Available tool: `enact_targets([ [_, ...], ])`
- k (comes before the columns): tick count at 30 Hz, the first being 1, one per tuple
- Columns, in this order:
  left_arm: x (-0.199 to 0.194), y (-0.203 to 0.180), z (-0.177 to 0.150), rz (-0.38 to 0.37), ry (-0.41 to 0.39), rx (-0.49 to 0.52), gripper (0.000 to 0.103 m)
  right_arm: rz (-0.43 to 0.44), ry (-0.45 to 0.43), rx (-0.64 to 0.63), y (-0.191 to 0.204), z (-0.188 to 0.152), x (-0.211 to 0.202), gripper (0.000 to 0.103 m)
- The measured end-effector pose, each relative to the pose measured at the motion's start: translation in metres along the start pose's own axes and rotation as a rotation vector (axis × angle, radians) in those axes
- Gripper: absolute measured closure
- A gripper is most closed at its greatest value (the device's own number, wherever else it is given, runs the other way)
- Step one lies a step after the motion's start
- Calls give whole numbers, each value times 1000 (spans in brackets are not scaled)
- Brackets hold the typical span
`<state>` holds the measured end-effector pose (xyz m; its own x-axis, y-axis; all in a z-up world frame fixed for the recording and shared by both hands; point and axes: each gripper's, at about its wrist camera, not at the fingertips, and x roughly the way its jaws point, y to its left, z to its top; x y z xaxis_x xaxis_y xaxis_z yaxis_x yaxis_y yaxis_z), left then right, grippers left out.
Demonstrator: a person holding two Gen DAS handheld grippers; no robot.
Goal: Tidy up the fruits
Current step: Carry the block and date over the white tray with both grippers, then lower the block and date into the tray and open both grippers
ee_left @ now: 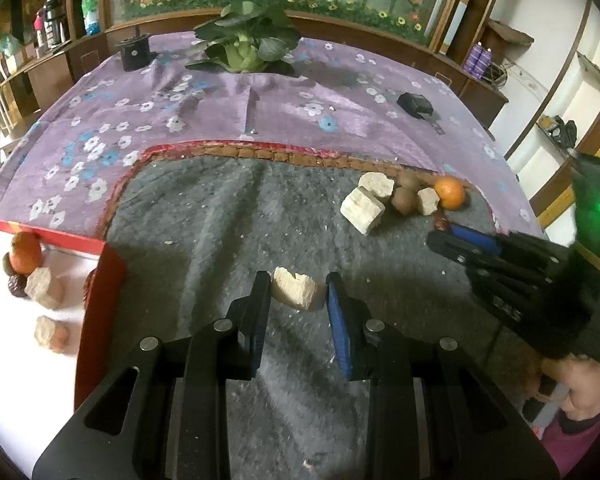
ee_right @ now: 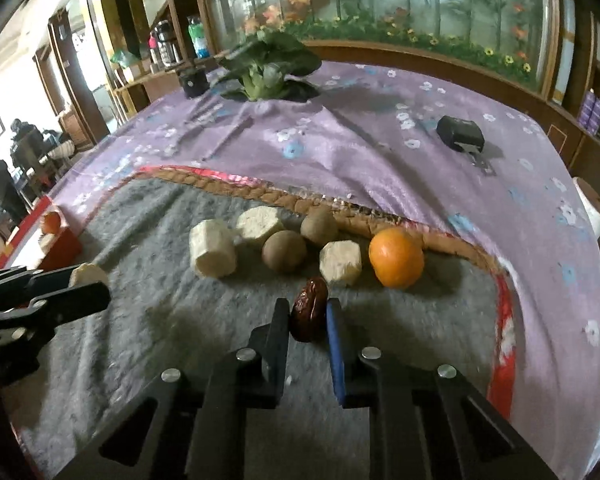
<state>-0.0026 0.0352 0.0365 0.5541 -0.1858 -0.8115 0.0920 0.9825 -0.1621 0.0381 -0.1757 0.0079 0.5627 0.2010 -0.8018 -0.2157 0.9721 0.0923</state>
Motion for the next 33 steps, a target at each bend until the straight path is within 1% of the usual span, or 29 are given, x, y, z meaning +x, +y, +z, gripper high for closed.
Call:
enact_targets([
  [1, -3, 2, -2, 5, -4, -4, 76, 22, -11, 2, 5, -6, -11, 85],
  [2, -6, 3, -3, 8, -7, -8, 76, 22, -11, 2, 5, -6, -11, 85],
  [5, -16, 8, -7, 3, -17, -16, 76, 47, -32, -2, 16, -14, -28, 85],
  [6, -22, 10, -10, 1, -23, -16, 76, 73, -43, -7, 27, -19, -38, 86],
  [7, -27, 12, -13, -2, -28, -16, 76, 73, -43, -7, 27, -19, -38, 86],
  [12, -53, 24, -24, 0, -55, -15, 76, 127, -61, -38, 58, -27, -51, 86],
  [18, -80, 47, -35, 71, -92, -43, 76, 183, -60, -97, 98, -28, -51, 86],
  [25, -95, 76, -47, 137, -114, -90, 76, 235, -63, -160, 141, -22, -52, 86],
  [28, -101, 88, -51, 152, -123, -109, 76, 250, -63, -186, 156, -18, -51, 86],
  [30, -103, 96, -53, 160, -124, -124, 76, 272, -60, -213, 174, -14, -49, 86],
  [33, -105, 111, -56, 175, -124, -147, 76, 282, -57, -227, 183, -12, -47, 86],
])
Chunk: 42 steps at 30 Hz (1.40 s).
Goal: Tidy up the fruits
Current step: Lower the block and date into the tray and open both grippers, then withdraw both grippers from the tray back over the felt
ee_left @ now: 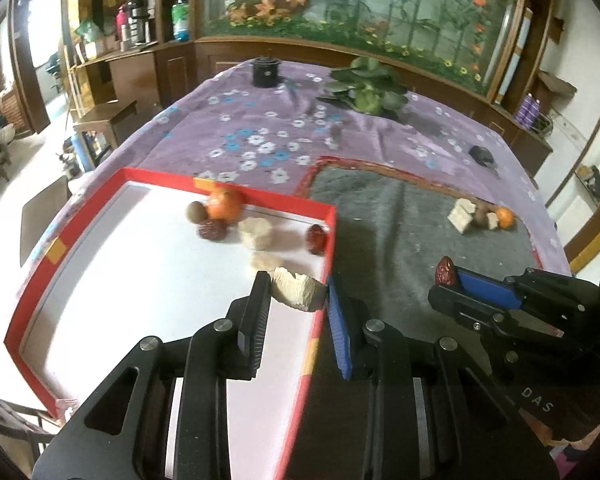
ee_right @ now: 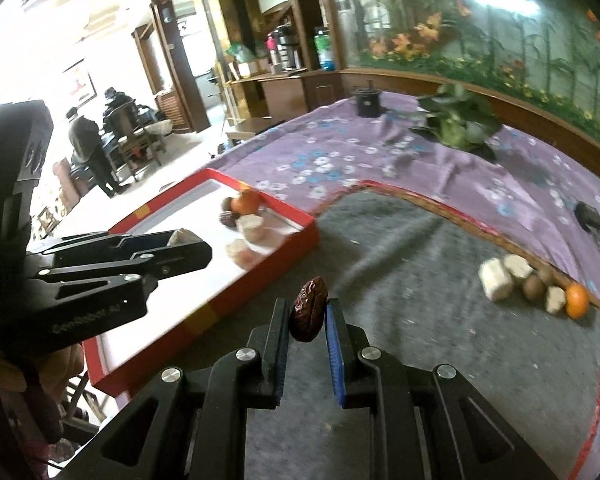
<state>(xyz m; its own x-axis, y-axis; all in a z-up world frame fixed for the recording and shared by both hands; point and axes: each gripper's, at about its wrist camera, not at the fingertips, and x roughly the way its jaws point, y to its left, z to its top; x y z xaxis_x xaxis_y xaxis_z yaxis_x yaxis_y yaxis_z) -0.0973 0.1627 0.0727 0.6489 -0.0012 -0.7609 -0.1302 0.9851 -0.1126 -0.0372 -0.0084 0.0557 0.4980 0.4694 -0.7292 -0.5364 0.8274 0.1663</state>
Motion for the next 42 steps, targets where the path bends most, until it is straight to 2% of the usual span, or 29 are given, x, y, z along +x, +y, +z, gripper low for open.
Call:
enact_targets([
  [11, 3, 52, -5, 59, 18, -96, 76, 79, 19, -80, 47, 31, 30, 86],
  [21, 18, 79, -2, 105, 42, -157, 76, 144, 109, -130, 77, 39, 80, 86],
  [31, 38, 81, 9, 117, 80, -163, 76, 127, 159, -114, 77, 41, 116, 86],
  [34, 43, 80, 8, 124, 91, -173, 76, 108, 144, -114, 76, 39, 119, 86],
  [36, 45, 80, 7, 121, 98, -178, 66, 112, 141, -119, 76, 39, 119, 81],
  [37, 45, 81, 7, 123, 95, -181, 54, 116, 140, -123, 76, 39, 119, 77],
  [38, 43, 81, 7, 126, 86, -186, 49, 126, 137, -124, 77, 38, 117, 68],
  [39, 40, 82, 6, 126, 74, -192, 49, 140, 134, -117, 76, 38, 114, 61],
  [42, 35, 83, 8, 127, 66, -203, 48, 143, 120, -102, 75, 37, 105, 60],
])
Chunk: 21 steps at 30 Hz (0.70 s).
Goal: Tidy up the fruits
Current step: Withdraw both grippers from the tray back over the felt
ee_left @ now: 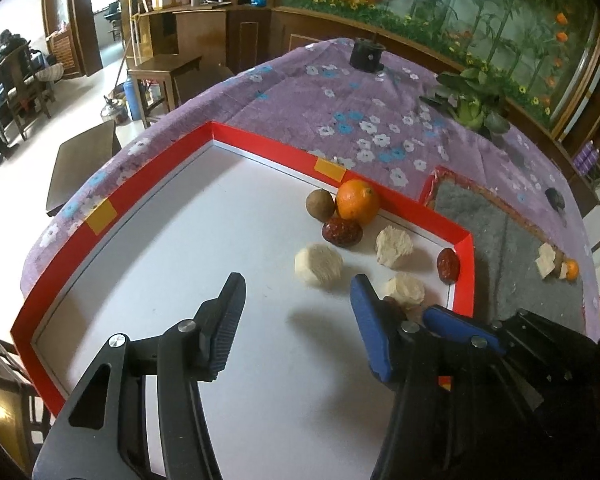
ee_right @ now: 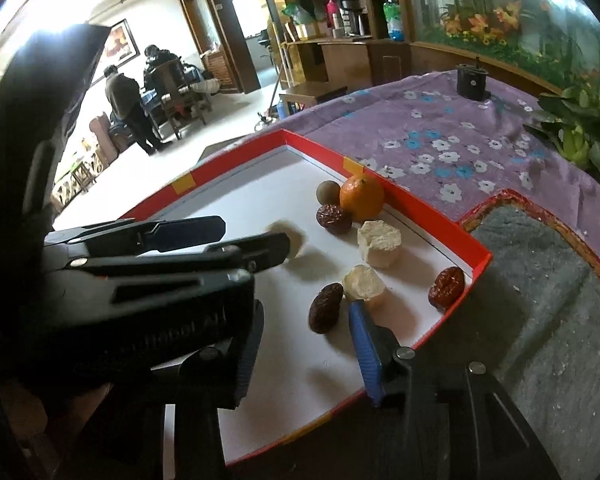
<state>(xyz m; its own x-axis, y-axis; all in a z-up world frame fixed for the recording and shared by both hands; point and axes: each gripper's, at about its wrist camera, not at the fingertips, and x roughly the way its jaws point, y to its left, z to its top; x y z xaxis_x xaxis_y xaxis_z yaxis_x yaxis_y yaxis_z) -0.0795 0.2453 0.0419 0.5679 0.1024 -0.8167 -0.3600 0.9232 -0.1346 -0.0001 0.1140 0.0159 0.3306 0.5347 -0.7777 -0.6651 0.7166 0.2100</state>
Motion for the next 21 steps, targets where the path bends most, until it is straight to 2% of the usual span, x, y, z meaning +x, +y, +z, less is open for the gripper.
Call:
enact_targets([
  [7, -17, -15, -3, 1, -35, 20, 48, -8, -51, 30, -7, -10, -34, 60],
  [14, -29, -56, -9, -35, -54, 86, 48, -79, -94, 69, -29, -31, -72, 57],
  [21, -24, -109, -16, -90, -30, 167, 48, -180, -121, 159, -76, -65, -111, 56],
])
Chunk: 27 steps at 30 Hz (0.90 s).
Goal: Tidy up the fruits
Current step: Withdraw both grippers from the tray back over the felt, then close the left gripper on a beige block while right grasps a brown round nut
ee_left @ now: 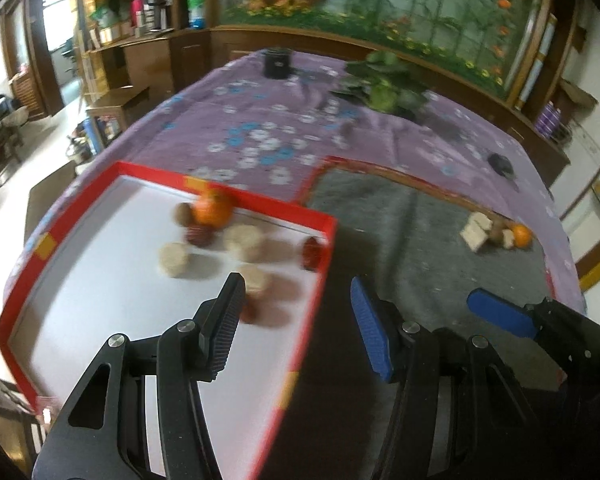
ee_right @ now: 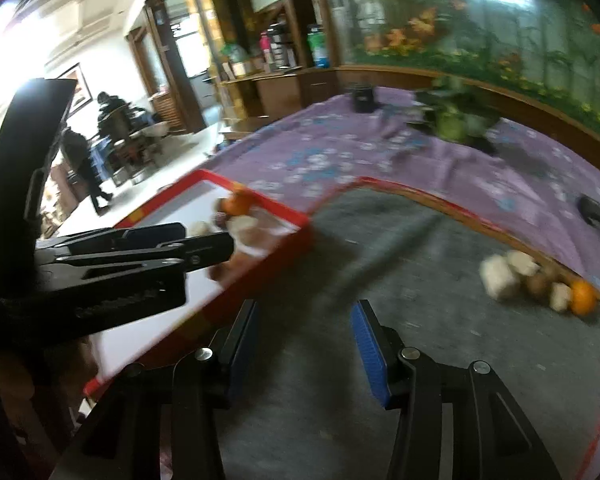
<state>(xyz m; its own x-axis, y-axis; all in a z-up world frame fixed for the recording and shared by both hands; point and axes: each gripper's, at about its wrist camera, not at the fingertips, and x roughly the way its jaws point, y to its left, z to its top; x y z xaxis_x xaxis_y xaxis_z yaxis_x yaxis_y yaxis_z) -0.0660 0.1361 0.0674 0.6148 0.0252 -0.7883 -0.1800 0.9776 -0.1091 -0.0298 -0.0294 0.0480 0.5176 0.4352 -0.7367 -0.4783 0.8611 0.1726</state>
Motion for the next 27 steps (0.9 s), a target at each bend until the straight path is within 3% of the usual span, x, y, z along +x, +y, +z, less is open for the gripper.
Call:
enact_targets([
  [6, 15, -43, 2, -48, 29, 60, 48, -71, -12, 65, -45, -14, -21, 54],
  [10, 32, -71, 4, -126, 78, 88, 48, -137, -10, 106, -76, -25, -33, 53],
  [15, 51, -105, 10, -153, 108, 129, 48, -156, -19, 167, -112, -35, -45, 53],
  [23, 73, -142, 30, -198, 123, 100, 48, -167, -13, 227, -152, -45, -49, 53],
  [27, 87, -158, 44, -174, 114, 88, 48, -150, -22, 240, -162, -47, -54, 53],
])
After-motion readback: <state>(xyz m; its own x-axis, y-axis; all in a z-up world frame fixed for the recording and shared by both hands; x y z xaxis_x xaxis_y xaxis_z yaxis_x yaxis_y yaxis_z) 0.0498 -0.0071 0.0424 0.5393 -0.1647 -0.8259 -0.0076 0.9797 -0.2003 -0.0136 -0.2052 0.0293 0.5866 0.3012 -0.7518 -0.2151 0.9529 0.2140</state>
